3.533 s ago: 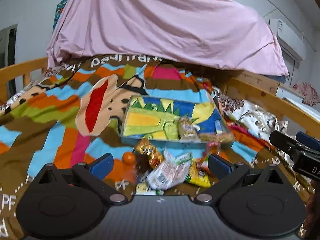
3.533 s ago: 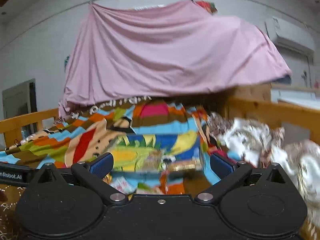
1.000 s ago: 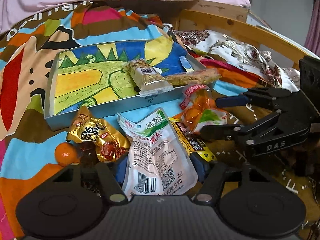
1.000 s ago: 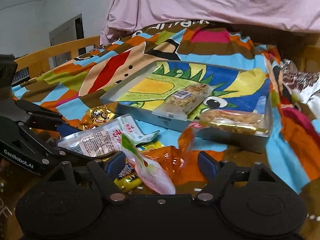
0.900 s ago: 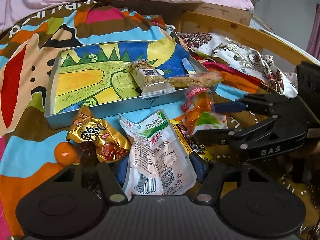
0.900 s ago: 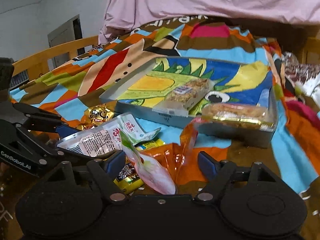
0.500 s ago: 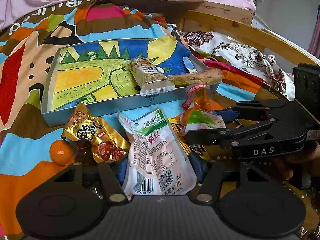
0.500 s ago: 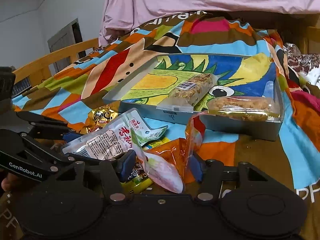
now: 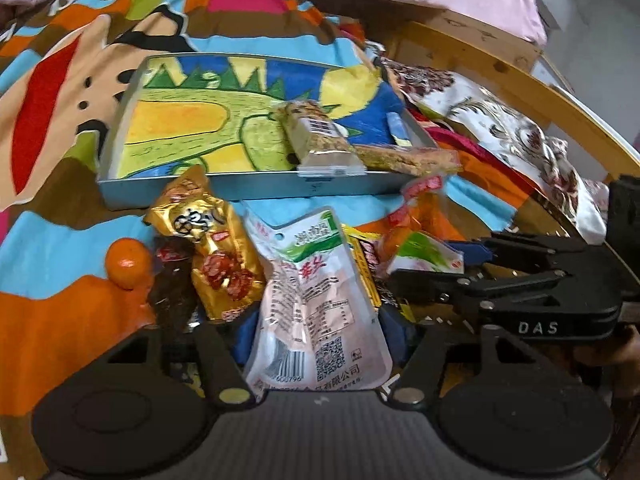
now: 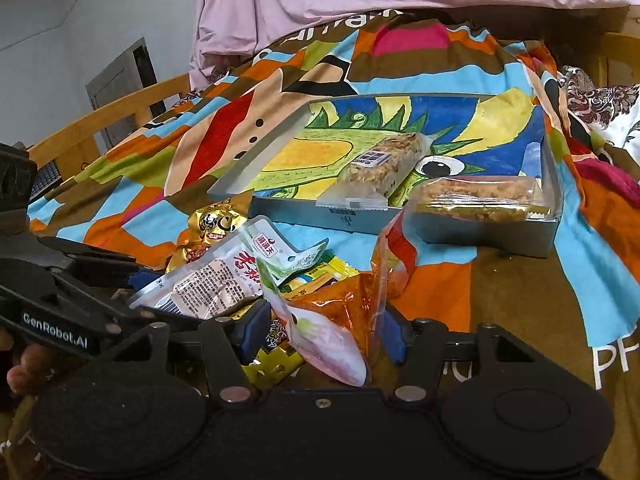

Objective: Organize snacks
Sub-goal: 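Close the left tool on the white bag while the right tool grasps the orange-and-pink bag, then lift both bags and carry them over the metal tray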

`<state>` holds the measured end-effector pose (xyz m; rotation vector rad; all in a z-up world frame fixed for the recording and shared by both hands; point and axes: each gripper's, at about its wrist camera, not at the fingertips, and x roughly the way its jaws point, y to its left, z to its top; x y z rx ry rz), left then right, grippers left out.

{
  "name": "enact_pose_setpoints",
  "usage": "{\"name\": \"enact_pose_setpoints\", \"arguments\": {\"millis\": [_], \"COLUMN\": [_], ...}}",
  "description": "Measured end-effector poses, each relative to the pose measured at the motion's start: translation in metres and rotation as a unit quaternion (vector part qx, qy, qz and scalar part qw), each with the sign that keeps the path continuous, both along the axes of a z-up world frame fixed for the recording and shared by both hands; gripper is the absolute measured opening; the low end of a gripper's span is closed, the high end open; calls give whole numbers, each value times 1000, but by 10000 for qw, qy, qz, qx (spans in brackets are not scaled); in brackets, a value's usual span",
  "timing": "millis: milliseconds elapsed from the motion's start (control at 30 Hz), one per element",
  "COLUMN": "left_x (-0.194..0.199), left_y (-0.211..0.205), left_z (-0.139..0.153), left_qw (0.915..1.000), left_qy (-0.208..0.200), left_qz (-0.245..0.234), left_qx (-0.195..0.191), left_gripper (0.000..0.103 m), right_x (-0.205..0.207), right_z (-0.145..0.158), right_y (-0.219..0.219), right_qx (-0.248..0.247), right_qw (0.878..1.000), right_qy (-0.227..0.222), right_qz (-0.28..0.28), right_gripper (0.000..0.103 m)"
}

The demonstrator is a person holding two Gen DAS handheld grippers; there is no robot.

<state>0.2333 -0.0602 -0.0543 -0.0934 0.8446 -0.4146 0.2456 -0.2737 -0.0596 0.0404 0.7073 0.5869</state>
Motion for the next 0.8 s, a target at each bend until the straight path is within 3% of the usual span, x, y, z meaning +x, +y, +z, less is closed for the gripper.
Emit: {"name": "enact_pose_setpoints", "arguments": {"millis": [267,400,533,800], "left_x": [5,3,-2,-44], "left_y": [-8,-7,1,17], "left_z": [-7,-8,-7,-9], "left_qw": [10000,9999,9994,9911], "left_qy": [19,73,215,281], "left_qz": [-78,-50,203,1060], "left_qx": [27,65,-150,-752], "left_gripper": [72,61,54,51], "right_x": [2,-2,-7,-40], "right_z": [-7,-5,-3,2], "right_y": [5,7,6,18], "right_qx": [-135,-185,-147,-625], "right_qw": [9999,9998,9999,9978], "right_qy": [59,0,64,-30], "right_qz": [34,-6,7,218], "right_gripper": [59,56,55,55]}}
